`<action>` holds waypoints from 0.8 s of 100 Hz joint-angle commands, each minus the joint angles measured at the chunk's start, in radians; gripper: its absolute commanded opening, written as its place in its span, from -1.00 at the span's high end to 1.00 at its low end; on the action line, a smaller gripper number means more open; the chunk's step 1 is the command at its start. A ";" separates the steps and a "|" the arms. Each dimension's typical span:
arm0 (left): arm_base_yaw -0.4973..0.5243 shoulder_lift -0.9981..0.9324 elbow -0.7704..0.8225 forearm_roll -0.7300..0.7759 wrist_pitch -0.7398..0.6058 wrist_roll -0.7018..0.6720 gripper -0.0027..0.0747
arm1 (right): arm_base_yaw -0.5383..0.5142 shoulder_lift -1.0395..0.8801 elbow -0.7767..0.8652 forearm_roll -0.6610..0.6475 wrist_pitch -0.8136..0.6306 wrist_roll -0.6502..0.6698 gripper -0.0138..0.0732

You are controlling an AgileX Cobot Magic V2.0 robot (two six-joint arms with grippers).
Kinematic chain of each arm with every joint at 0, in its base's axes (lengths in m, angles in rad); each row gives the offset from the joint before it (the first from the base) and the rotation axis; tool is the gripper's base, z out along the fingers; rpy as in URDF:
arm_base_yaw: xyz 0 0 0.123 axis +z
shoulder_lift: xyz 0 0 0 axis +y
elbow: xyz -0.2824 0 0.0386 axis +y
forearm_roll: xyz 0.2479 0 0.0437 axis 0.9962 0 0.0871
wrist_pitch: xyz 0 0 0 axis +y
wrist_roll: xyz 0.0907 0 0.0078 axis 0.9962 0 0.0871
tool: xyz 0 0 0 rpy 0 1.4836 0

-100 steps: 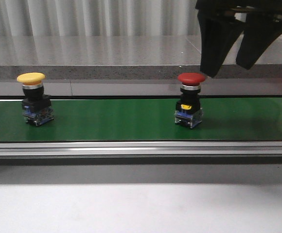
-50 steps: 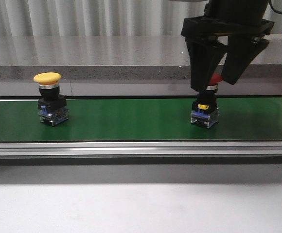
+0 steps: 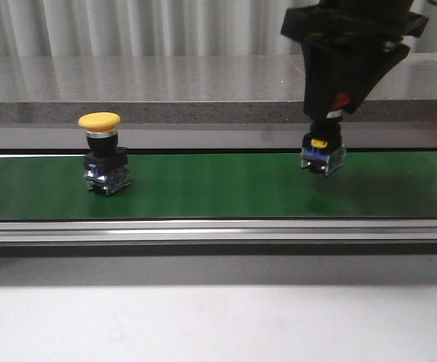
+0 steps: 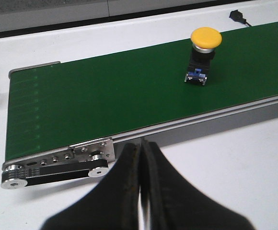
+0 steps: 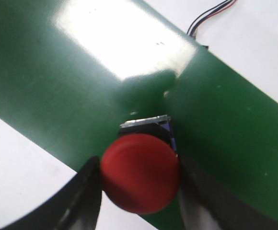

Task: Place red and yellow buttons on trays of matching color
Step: 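Lower the right gripper onto the red button at the belt end and grasp, then carry the red button into the red tray and open the right gripper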

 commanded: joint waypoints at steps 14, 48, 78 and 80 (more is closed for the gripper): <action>-0.007 0.002 -0.027 -0.011 -0.064 0.001 0.98 | -0.127 -0.126 -0.035 -0.069 -0.033 0.112 0.26; -0.007 0.002 -0.027 -0.011 -0.064 0.001 0.98 | -0.420 -0.169 -0.035 -0.094 -0.010 0.152 0.26; -0.007 0.002 -0.027 -0.011 -0.064 0.001 0.98 | -0.666 -0.161 -0.035 -0.094 -0.056 0.220 0.26; -0.007 0.002 -0.027 -0.011 -0.064 0.001 0.98 | -0.675 -0.157 -0.035 -0.094 -0.058 0.221 0.26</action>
